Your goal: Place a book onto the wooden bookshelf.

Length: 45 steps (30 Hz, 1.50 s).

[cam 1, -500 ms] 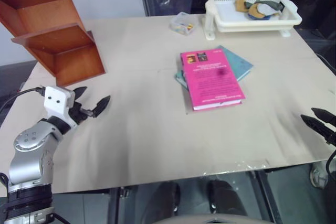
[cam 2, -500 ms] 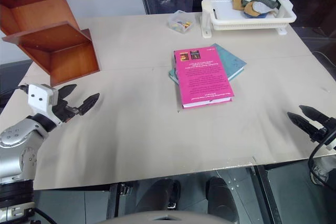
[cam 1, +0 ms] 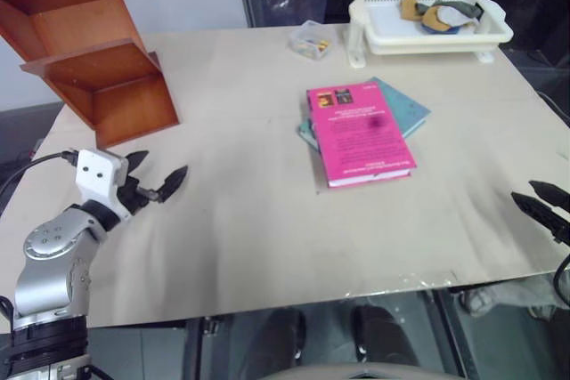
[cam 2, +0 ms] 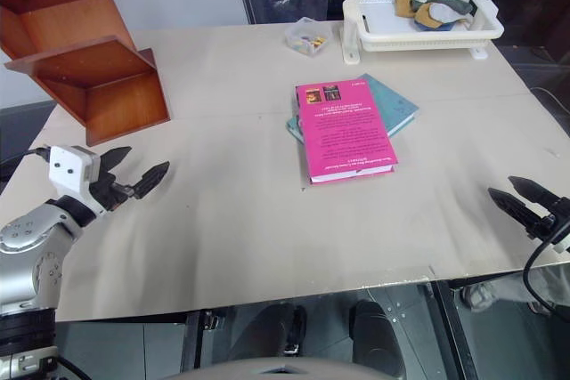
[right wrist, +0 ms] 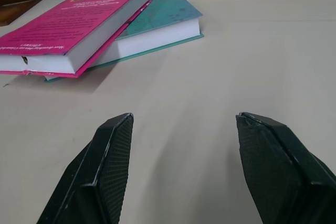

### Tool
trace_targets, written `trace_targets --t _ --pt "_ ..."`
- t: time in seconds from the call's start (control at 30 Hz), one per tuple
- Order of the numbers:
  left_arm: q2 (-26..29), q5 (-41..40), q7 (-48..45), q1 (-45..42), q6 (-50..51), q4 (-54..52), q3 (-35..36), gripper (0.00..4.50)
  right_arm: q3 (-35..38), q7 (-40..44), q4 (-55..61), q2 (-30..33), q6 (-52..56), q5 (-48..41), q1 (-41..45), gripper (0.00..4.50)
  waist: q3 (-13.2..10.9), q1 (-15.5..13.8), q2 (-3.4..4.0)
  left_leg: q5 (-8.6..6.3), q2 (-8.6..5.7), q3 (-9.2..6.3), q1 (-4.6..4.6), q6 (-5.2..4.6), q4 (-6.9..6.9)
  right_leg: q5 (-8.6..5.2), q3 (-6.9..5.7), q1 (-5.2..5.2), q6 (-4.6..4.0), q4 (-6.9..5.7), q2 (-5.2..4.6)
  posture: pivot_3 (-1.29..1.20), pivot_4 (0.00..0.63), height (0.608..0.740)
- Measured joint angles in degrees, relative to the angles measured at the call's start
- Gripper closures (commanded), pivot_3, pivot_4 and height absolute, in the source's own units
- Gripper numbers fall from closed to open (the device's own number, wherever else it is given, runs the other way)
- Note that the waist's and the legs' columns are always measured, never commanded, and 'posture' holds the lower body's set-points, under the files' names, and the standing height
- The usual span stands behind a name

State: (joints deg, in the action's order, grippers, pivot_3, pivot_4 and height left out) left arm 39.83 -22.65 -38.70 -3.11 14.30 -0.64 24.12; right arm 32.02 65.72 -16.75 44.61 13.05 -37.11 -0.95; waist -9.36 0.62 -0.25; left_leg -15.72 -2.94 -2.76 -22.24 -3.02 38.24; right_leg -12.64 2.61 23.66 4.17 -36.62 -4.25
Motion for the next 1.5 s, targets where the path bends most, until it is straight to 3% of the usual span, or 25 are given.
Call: trace_targets --t 0.97,1.03,1.17,1.5 --pt "-0.72 -1.4 -1.03 -2.82 4.54 -1.08 -2.52 0.03 -0.77 0.06 2.89 -0.64 0.57 -1.97 3.14 1.32 0.0 0.01 0.0 0.0 -0.01 -0.04 -0.04 0.0 0.0 0.0 -0.08 0.01 0.0 0.02 0.01 0.0 0.15 0.74" --pt "-0.9 -5.31 -4.6 -4.65 7.65 -2.04 -4.11 0.03 -4.25 1.54 3.5 -0.63 1.78 -1.97 7.37 1.32 0.0 0.21 0.0 0.01 -0.01 -0.03 -0.06 0.0 0.05 0.01 -0.16 0.04 0.01 0.0 0.02 0.0 0.15 0.74" --pt "-0.59 -5.83 -6.62 -6.13 7.82 -2.56 -5.1 0.03 -7.65 3.2 2.93 -0.6 1.74 -0.94 12.01 1.32 0.0 0.07 0.0 0.02 -0.01 -0.07 -0.1 0.01 0.04 0.0 -0.22 0.06 0.0 0.01 0.04 0.0 0.15 0.74" --pt "1.2 -10.19 -15.48 -6.83 9.18 -4.86 -6.59 0.03 -18.33 1.87 -16.62 -5.5 -2.82 9.73 35.9 1.32 -0.03 0.39 0.03 0.17 -0.05 -0.04 -0.36 0.26 0.06 0.01 -0.23 0.35 -0.01 0.03 0.06 0.0 0.15 0.74"
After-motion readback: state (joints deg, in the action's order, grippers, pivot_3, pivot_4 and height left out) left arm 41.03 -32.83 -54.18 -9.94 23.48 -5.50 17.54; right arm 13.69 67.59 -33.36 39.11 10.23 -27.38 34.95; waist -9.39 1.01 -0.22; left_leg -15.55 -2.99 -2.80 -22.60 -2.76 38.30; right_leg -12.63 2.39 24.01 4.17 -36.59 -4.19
